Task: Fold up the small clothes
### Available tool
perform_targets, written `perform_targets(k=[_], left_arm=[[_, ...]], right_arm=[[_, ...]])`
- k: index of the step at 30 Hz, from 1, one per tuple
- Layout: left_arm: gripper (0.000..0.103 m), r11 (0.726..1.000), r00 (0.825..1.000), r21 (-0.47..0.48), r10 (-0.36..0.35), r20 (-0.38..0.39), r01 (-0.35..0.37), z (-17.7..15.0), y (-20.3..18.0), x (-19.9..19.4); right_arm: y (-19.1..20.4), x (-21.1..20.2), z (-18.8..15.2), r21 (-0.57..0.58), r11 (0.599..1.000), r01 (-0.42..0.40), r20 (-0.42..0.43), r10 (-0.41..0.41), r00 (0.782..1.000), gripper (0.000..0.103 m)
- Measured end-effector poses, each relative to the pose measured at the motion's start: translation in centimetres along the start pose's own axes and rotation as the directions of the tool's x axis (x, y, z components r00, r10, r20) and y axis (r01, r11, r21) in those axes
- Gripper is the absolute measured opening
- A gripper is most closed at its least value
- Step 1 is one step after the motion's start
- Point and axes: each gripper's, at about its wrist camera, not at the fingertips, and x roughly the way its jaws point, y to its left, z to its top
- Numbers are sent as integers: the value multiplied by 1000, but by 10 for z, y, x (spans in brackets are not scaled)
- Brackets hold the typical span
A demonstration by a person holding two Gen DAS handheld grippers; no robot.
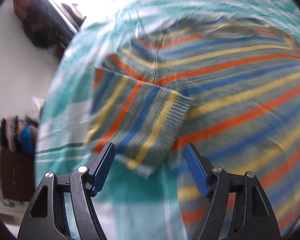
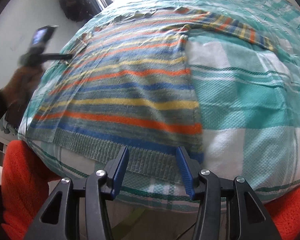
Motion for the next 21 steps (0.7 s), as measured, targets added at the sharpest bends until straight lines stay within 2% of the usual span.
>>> perform_targets(k=[1, 2, 4, 5, 7, 10, 12, 13, 14, 15, 16, 18, 21], left_arm=[[75, 999, 1000, -30, -18, -3, 18, 2, 3, 9], [70, 997, 999, -62, -41, 4, 42, 3, 6, 11], [11, 980, 992, -152, -127, 5, 126, 4, 24, 14], [3, 971, 989, -189, -149, 1, 147, 3, 33, 12], [3, 942, 983, -282, -171, 66, 183, 0, 62, -3], [3, 849, 966, -461, -214, 148, 258, -11, 132, -24], [3, 785, 969, -569, -189, 159, 246, -22, 181, -24], [3, 751, 976, -624, -162, 143, 215, -30, 206, -18], [3, 731, 984, -659, -132, 116, 176, -37, 221, -10], [2, 718, 988, -679, -122, 95, 154, -41, 227, -3], [2, 692, 989, -709, -131, 66, 139, -49, 238, 10], [2, 678, 989, -725, -144, 32, 122, -58, 239, 24], [3, 710, 992, -700, -121, -20, 73, -60, 227, 42]], right_arm=[[2, 3, 0, -10, 1000, 4, -6, -4, 1000, 50], [4, 4, 0, -21, 1000, 8, -10, -8, 1000, 50], [8, 4, 0, -37, 999, 9, -7, -9, 1000, 50], [10, 3, 0, -40, 999, 4, -3, -4, 1000, 50], [12, -1, 0, -44, 999, -2, 7, 2, 1000, 50], [19, -8, -1, -64, 998, -3, 39, 5, 999, 50], [24, -13, 1, -83, 997, 6, 71, 0, 997, 50], [26, -15, 2, -87, 996, 6, 85, 1, 996, 50], [27, -16, 3, -86, 996, 4, 93, 4, 996, 50], [28, -15, 5, -81, 997, -2, 102, 10, 995, 50], [29, -14, 7, -78, 997, -6, 104, 14, 994, 50], [32, -8, 9, -79, 997, -4, 94, 12, 996, 50], [35, -1, 10, -86, 996, 4, 82, 3, 997, 50]])
